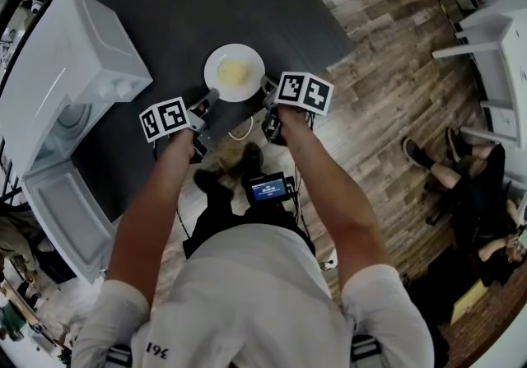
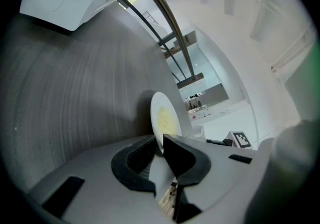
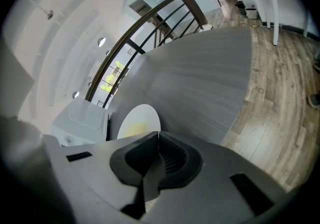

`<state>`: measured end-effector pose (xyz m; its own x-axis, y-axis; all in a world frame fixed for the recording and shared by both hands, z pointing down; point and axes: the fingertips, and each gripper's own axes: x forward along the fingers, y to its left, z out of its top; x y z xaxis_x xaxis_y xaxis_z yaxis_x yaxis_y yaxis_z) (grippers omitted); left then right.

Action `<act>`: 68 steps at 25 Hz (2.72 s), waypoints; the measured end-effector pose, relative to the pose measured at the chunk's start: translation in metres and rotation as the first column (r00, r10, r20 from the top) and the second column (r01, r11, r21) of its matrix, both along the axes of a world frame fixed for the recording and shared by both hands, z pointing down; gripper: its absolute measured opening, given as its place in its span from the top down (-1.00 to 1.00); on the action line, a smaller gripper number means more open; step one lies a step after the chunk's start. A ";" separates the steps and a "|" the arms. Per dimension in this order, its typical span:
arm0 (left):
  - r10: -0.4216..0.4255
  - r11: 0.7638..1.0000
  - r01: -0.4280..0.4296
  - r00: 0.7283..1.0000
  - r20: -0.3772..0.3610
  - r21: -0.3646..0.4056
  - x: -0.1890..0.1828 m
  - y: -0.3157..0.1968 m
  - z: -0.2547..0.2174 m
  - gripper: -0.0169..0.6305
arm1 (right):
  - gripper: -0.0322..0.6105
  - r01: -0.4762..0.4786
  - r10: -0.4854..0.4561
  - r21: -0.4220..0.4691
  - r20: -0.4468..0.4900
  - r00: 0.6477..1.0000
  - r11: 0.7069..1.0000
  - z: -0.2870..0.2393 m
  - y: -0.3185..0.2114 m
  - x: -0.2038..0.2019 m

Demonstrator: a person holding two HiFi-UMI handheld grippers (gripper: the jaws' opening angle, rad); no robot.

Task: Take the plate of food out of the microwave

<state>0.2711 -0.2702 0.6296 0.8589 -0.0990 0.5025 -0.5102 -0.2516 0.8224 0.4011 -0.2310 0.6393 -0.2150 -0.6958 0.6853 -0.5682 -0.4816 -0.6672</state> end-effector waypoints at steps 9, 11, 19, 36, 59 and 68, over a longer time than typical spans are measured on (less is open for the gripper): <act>-0.062 0.998 0.061 0.998 -0.031 -0.033 -0.005 -0.002 -0.001 0.79 | 0.88 -0.010 0.010 0.005 -0.009 1.000 1.000 0.000 -0.005 0.003; -0.074 0.997 0.073 0.997 -0.039 -0.019 -0.010 -0.004 -0.003 0.79 | 0.88 -0.012 0.012 0.008 -0.013 1.000 1.000 0.000 -0.006 0.004; -0.077 0.995 0.080 0.996 -0.051 0.056 -0.019 -0.008 -0.012 0.79 | 0.88 -0.027 0.029 0.024 -0.061 0.998 0.999 -0.002 -0.009 0.015; -0.045 0.974 0.070 0.992 -0.120 0.217 -0.019 -0.011 -0.057 0.79 | 0.67 -0.032 0.038 0.037 -0.156 0.987 0.999 -0.014 0.008 0.043; -0.023 0.885 0.165 0.950 -0.312 0.435 -0.137 0.065 -0.177 0.80 | 0.67 0.105 -0.028 0.293 -0.254 0.967 0.951 -0.143 0.066 -0.029; -0.033 0.866 0.216 0.925 -0.379 0.451 -0.220 0.126 -0.207 0.80 | 0.67 0.190 -0.099 0.322 -0.278 0.956 0.927 -0.174 0.111 -0.128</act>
